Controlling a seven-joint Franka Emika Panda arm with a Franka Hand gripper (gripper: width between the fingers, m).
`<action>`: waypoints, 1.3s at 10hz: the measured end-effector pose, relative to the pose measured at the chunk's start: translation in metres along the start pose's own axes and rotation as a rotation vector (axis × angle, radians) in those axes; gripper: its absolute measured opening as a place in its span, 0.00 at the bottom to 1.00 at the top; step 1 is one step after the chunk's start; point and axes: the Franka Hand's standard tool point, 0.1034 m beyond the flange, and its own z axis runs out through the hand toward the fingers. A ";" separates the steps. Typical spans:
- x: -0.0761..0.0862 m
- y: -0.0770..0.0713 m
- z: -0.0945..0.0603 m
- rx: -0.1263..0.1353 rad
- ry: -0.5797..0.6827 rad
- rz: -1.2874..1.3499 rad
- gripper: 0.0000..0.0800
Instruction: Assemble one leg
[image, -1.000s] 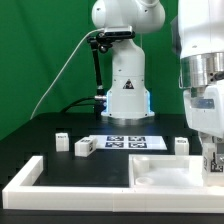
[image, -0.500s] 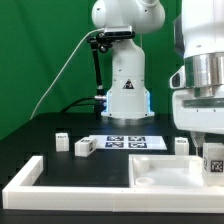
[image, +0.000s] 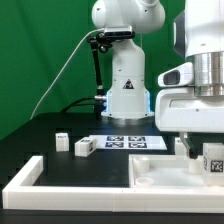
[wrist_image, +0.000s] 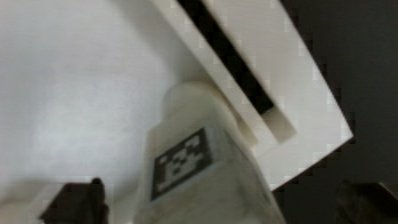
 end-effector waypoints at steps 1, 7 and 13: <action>0.002 0.001 0.000 -0.011 0.007 -0.114 0.81; 0.008 0.006 -0.001 -0.028 0.014 -0.396 0.66; 0.007 0.009 0.000 -0.011 0.038 -0.092 0.36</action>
Offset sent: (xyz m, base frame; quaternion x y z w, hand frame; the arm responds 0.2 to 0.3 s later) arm 0.0043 0.0000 -0.0009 0.0011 -0.0152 -0.2461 0.9691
